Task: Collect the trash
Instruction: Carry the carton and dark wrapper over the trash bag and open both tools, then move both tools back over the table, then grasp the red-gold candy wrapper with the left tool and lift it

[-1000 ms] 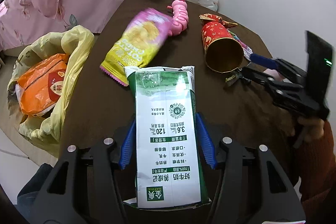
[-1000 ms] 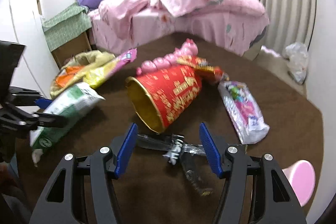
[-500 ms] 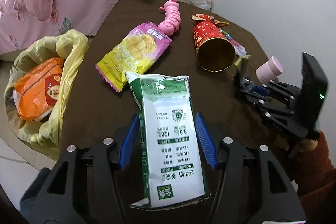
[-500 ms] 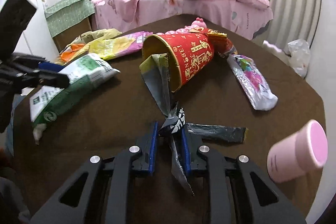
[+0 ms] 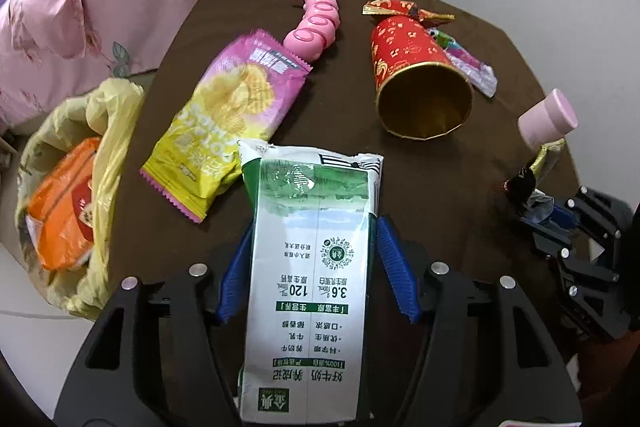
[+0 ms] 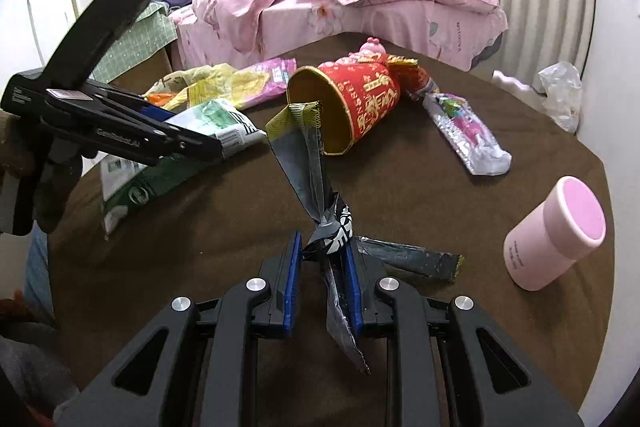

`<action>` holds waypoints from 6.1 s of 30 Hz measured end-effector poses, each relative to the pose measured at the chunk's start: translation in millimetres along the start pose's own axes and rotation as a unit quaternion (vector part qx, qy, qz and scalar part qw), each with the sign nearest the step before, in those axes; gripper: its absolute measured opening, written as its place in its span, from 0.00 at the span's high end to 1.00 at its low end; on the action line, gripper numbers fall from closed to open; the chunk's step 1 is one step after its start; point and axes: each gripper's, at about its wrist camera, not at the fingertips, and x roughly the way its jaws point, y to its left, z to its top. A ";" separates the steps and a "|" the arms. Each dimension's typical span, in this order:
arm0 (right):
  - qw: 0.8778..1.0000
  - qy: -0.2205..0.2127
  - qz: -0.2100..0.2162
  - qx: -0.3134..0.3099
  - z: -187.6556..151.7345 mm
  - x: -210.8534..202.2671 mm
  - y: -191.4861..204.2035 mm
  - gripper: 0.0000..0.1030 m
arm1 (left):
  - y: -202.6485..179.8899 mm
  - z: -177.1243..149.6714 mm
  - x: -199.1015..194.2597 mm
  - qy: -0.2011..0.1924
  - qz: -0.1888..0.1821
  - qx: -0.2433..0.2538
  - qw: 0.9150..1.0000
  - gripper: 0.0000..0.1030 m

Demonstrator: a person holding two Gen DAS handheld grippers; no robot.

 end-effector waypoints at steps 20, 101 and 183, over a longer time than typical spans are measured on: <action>0.999 -0.052 0.006 -0.012 23.8 -44.9 26.7 0.80 | 27.5 -43.8 -121.8 -0.185 -0.046 -0.043 0.981 0.47; 0.991 -0.034 0.092 -0.086 185.8 95.2 144.9 0.42 | 233.6 -58.2 -106.4 -0.265 -0.049 -0.200 0.942 0.39; 0.996 -0.012 0.027 0.089 77.3 46.4 8.2 0.43 | 57.6 -67.9 -36.4 -0.123 -0.092 -0.051 0.987 0.67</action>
